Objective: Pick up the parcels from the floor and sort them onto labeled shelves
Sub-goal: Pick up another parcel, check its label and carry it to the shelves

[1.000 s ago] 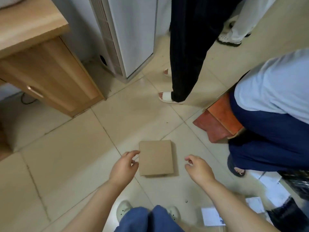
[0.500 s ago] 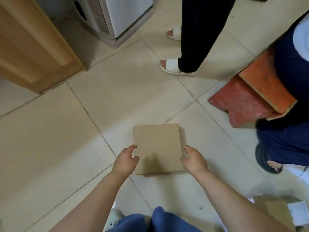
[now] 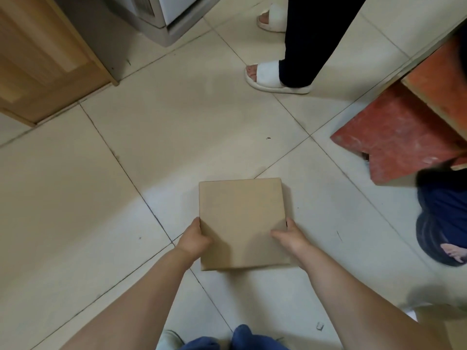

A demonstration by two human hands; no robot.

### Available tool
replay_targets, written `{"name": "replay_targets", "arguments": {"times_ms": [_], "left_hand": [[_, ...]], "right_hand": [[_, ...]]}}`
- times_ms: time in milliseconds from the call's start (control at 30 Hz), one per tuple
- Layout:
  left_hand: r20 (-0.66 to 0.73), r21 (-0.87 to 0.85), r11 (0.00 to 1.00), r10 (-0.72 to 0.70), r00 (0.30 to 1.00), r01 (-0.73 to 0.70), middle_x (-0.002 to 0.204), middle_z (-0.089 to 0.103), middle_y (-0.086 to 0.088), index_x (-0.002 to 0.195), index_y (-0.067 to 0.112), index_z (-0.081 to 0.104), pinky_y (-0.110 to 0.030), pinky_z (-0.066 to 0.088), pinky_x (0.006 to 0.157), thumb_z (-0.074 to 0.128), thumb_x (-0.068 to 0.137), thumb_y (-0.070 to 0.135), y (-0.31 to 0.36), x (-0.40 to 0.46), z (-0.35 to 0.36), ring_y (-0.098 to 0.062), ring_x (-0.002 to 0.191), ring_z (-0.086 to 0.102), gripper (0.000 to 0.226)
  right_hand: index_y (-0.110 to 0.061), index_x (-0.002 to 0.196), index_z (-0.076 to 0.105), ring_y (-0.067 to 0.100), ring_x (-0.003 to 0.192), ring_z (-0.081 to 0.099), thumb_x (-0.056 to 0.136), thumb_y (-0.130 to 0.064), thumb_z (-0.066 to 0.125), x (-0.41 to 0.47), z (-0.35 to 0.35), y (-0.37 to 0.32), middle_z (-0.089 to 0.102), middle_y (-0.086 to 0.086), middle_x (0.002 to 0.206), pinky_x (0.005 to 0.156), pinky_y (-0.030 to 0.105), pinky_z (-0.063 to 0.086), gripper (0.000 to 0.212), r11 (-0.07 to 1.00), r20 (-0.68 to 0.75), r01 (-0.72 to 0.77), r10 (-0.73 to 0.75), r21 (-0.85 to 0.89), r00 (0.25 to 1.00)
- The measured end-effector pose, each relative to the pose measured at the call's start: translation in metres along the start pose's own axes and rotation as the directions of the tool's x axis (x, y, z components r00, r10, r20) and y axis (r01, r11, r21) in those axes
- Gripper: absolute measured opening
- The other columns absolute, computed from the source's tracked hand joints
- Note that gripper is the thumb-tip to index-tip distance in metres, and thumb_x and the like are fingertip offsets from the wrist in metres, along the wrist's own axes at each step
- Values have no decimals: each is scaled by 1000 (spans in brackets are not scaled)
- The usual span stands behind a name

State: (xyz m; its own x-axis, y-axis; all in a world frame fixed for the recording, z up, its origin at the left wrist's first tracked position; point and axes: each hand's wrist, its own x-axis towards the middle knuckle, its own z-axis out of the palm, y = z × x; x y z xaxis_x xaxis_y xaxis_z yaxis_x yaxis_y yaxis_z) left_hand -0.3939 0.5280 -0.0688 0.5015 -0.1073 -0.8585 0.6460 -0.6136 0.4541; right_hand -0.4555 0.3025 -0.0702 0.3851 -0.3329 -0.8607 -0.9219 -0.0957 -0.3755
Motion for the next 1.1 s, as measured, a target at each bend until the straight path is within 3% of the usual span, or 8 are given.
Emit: {"name": "replay_targets", "arguments": {"times_ms": [133,333,433,600,733,867,1000,1100], "left_hand": [[4,-45,999,-1,1000,1,109,57,-3,121,17,44,-45,50,91,54,69,4,9,-21,-9,-25,102,56,54],[-107,-132,990,29,994,-43,103,54,-3,109,22,44,-47,51,87,51,64,3,35,-84,-44,-27,97,56,49],[-159,-176,982,39,986,-67,98,56,4,111,22,45,-48,51,88,51,70,3,52,-128,-68,-27,97,58,46],[-256,-197,976,42,966,-94,110,53,0,116,24,42,-47,50,88,55,66,17,87,-220,-119,-27,98,59,52],[-305,-216,965,79,949,-150,115,51,4,126,23,34,-46,48,91,55,76,9,116,-292,-158,-26,102,56,56],[-377,-280,933,111,920,-227,115,48,5,129,19,32,-44,47,92,52,78,4,140,-371,-203,-25,103,53,57],[-406,-358,885,141,903,-299,119,48,2,134,18,31,-37,46,85,51,78,-2,155,-446,-245,-23,106,52,62],[-436,-360,863,179,882,-353,127,48,-4,136,19,34,-39,47,89,52,75,-2,161,-501,-277,-24,110,51,66]], "right_hand": [[-17,117,45,28,98,62,81,-15,61,-17,-1,-11,63,8,109,86,38,52,40,991,10,-12,11,130,1000],[-19,98,54,33,92,65,72,-26,63,-75,-9,-48,68,11,101,86,49,52,29,973,-15,54,-52,226,999],[-18,89,54,29,81,62,81,-15,59,-122,-17,-77,66,11,90,79,44,51,10,960,-17,79,-77,268,997],[-16,88,49,18,65,55,89,-6,50,-221,-35,-140,59,5,76,60,28,43,10,936,13,104,-115,336,993],[-20,111,44,13,72,57,91,-12,49,-297,-47,-191,61,2,93,55,24,41,22,925,46,144,-171,352,984],[-19,146,23,20,108,53,91,-23,52,-375,-54,-243,44,2,142,62,28,40,62,931,78,182,-217,315,973],[-15,141,30,14,98,57,92,-23,52,-454,-55,-285,49,1,133,64,28,42,54,936,136,246,-286,250,948],[-22,146,23,20,121,50,90,-30,56,-511,-53,-312,39,0,147,83,37,45,66,933,156,269,-310,237,938]]}}
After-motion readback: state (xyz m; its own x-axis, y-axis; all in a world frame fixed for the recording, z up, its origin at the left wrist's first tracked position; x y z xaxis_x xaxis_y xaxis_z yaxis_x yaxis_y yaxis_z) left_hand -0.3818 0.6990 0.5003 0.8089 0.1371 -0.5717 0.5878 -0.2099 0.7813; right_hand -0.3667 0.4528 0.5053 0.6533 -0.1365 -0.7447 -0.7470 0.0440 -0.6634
